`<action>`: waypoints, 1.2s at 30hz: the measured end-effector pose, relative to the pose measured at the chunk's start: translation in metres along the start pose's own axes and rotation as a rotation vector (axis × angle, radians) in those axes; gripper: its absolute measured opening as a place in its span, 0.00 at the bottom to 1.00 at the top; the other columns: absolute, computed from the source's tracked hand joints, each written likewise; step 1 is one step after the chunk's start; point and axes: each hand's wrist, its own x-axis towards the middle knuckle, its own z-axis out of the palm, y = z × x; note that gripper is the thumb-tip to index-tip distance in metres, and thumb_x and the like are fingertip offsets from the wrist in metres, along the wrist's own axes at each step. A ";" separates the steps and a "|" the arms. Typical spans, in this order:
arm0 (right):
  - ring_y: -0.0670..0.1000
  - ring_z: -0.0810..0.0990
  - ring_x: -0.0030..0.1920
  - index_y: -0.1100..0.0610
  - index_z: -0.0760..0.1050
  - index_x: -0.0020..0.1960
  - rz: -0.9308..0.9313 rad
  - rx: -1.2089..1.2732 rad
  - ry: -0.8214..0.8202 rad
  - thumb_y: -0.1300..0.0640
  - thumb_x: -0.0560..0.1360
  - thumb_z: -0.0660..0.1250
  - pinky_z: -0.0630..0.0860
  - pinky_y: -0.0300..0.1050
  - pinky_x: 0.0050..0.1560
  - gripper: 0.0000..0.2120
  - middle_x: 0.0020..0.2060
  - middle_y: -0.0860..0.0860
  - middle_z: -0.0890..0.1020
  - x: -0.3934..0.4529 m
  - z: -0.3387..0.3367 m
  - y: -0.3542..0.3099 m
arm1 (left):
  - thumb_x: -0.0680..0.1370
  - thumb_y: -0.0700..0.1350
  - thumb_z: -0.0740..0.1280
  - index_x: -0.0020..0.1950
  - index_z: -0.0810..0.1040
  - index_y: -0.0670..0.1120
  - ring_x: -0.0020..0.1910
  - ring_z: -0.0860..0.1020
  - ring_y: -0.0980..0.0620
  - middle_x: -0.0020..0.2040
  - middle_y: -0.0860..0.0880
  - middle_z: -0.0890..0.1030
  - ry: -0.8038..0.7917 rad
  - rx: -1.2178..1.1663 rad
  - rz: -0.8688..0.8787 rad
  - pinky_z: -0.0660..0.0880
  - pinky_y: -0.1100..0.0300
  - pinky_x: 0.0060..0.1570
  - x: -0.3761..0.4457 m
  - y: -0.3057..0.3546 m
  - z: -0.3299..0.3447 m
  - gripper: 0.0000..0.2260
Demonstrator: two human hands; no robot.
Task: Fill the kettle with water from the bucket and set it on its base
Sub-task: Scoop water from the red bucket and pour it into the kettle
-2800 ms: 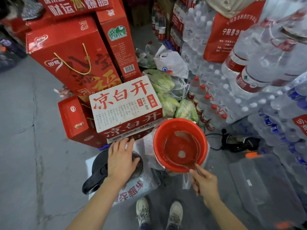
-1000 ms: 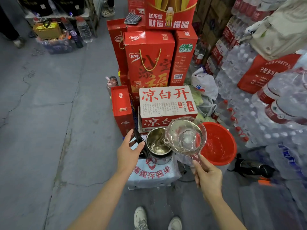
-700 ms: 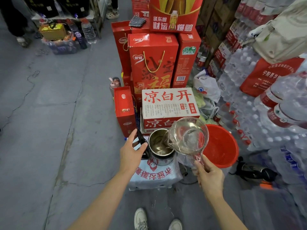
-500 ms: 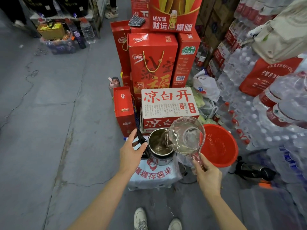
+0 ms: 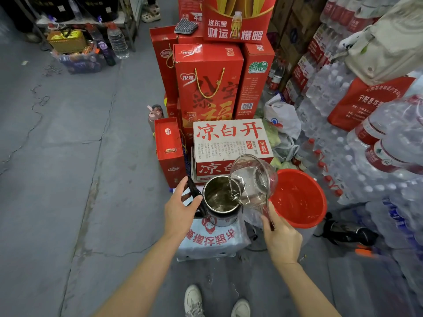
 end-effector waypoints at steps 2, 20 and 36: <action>0.54 0.75 0.19 0.55 0.81 0.63 -0.056 -0.041 -0.001 0.51 0.73 0.66 0.71 0.43 0.19 0.20 0.24 0.52 0.79 0.003 -0.001 -0.002 | 0.77 0.46 0.72 0.77 0.65 0.55 0.68 0.75 0.51 0.72 0.54 0.74 0.001 -0.014 -0.002 0.75 0.54 0.62 -0.001 0.001 0.000 0.30; 0.52 0.73 0.21 0.56 0.81 0.63 -0.614 -0.324 -0.010 0.68 0.55 0.76 0.65 0.42 0.22 0.35 0.28 0.51 0.78 0.034 -0.015 0.006 | 0.78 0.45 0.69 0.75 0.67 0.57 0.61 0.75 0.58 0.69 0.55 0.77 0.035 -0.050 -0.029 0.74 0.55 0.62 -0.009 0.010 0.005 0.27; 0.55 0.84 0.43 0.48 0.51 0.80 0.154 -0.487 -0.547 0.63 0.77 0.54 0.70 0.46 0.36 0.33 0.44 0.51 0.85 0.108 0.032 0.164 | 0.78 0.45 0.70 0.70 0.73 0.62 0.62 0.79 0.53 0.64 0.55 0.81 0.158 -0.055 -0.013 0.73 0.44 0.65 -0.009 -0.014 0.017 0.23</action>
